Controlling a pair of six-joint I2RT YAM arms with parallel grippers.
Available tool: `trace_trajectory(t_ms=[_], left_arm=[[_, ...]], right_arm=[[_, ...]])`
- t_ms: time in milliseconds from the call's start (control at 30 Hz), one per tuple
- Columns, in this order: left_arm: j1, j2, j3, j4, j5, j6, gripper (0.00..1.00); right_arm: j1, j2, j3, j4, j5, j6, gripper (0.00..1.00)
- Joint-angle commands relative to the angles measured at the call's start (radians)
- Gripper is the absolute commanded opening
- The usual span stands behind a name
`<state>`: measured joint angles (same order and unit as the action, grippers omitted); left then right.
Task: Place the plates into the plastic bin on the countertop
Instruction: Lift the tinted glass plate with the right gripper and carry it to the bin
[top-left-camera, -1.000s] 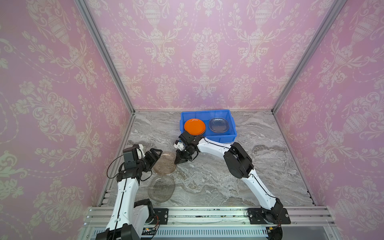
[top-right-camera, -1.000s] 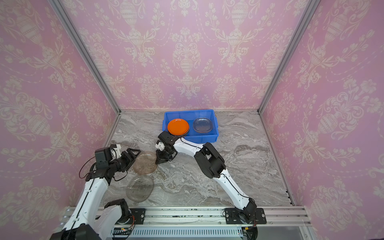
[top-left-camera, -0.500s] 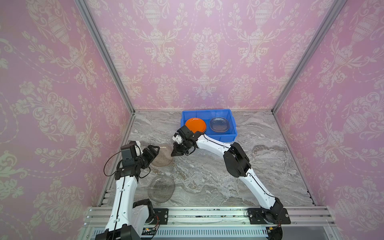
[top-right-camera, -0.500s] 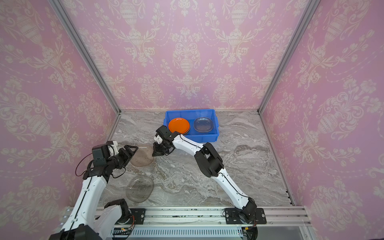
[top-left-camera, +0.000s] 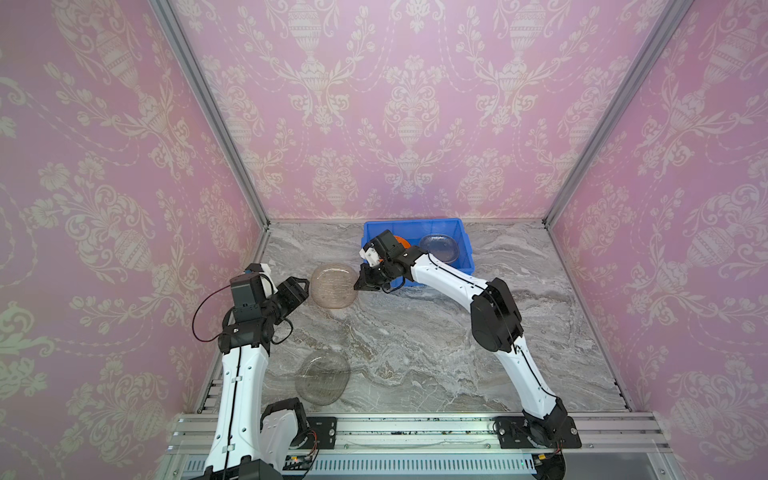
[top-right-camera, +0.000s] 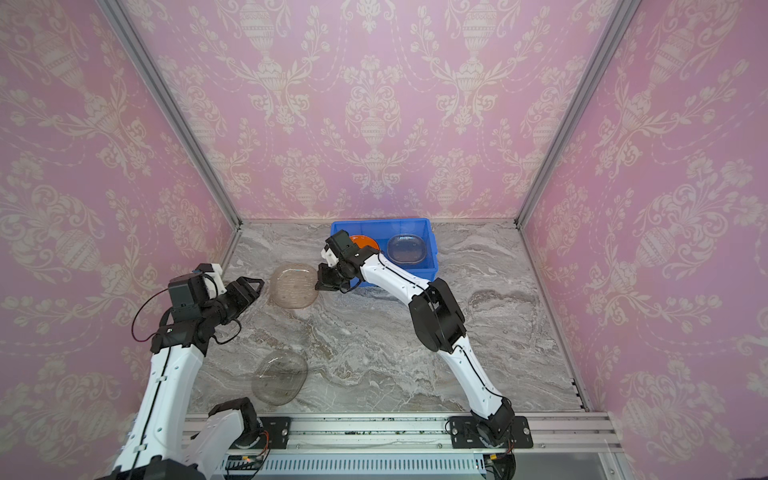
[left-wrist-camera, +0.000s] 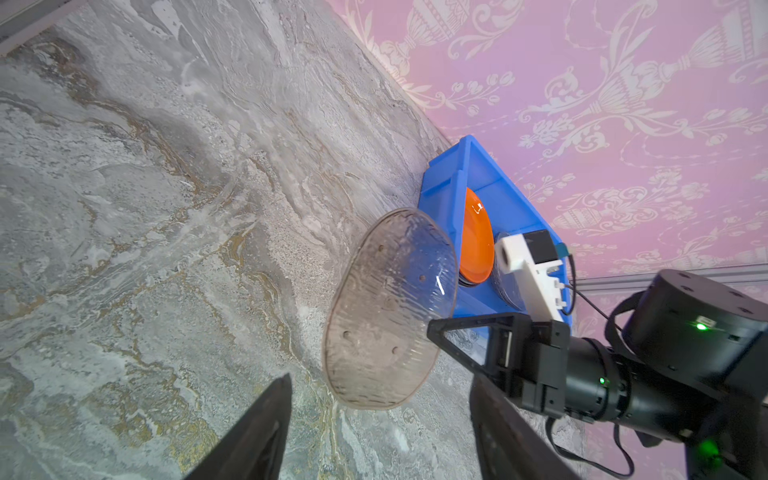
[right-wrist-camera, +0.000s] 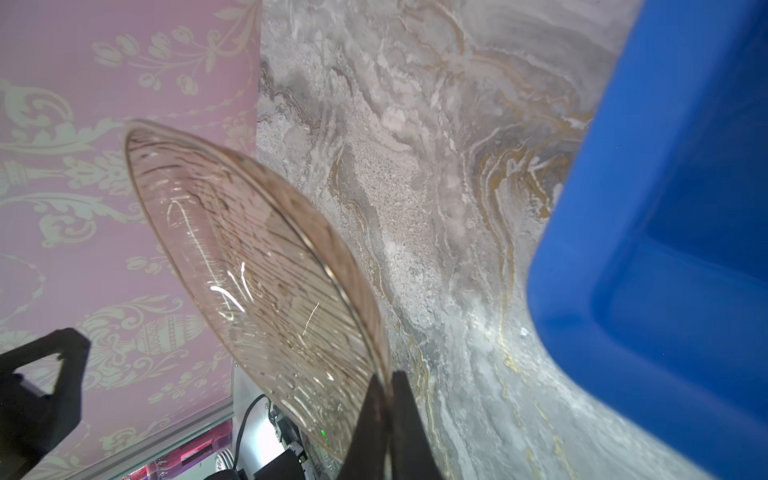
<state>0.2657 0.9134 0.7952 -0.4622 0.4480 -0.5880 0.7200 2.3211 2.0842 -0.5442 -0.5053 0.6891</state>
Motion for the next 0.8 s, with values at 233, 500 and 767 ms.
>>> trace_trajectory(t_ms=[233, 500, 767], left_arm=[[-0.038, 0.076, -0.004, 0.104, 0.009, -0.018, 0.57], [-0.141, 0.141, 0.016, 0.164, -0.043, -0.028, 0.55], [-0.207, 0.255, 0.047, 0.200, -0.079, -0.026, 0.34]], right_arm=[[-0.019, -0.148, -0.041, -0.076, 0.048, -0.123, 0.00], [-0.022, -0.183, -0.051, -0.107, 0.057, -0.157, 0.00], [-0.023, -0.244, -0.097, -0.119, 0.079, -0.190, 0.00]])
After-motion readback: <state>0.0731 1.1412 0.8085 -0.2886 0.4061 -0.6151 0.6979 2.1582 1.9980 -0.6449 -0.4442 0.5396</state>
